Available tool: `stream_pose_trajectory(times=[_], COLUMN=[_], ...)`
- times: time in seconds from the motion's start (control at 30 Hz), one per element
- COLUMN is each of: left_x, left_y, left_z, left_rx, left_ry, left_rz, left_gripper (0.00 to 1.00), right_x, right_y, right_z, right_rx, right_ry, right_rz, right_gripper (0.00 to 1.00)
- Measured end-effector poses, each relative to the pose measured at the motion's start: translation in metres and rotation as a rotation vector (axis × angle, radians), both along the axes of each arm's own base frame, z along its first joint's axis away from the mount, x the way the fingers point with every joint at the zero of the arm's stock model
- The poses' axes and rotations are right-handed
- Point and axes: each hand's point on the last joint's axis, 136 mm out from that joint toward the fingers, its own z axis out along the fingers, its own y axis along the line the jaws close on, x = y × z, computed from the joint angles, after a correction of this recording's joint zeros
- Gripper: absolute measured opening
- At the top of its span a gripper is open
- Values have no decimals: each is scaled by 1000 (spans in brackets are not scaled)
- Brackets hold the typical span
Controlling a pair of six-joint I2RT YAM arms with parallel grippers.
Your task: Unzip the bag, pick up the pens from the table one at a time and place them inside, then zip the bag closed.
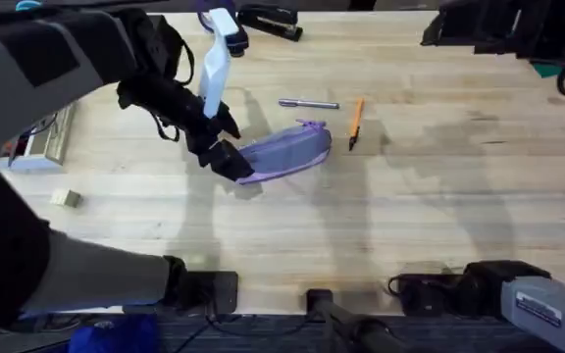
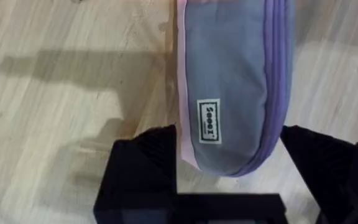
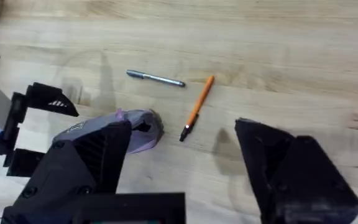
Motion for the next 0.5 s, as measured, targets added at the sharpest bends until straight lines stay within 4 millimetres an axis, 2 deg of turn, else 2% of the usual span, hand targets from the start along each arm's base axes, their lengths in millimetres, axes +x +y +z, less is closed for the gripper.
stream_pose_trajectory(times=[0.07,0.3,0.4,0.5], left_x=[-1,-3,-3,-3], left_y=[0,1,1,0], left_z=[-2,-3,-3,-3], left_rx=[1,4,3,-1], left_ry=[11,20,21,20], left_rz=[0,-6,-6,-6], left_gripper=[993,722,559,337], right_x=[0,0,0,0], right_y=[0,0,0,0], right_z=[0,0,0,0], right_rx=[0,0,0,0], right_ry=[0,0,0,0], right_rz=[0,0,0,0], right_gripper=[996,996,996,996])
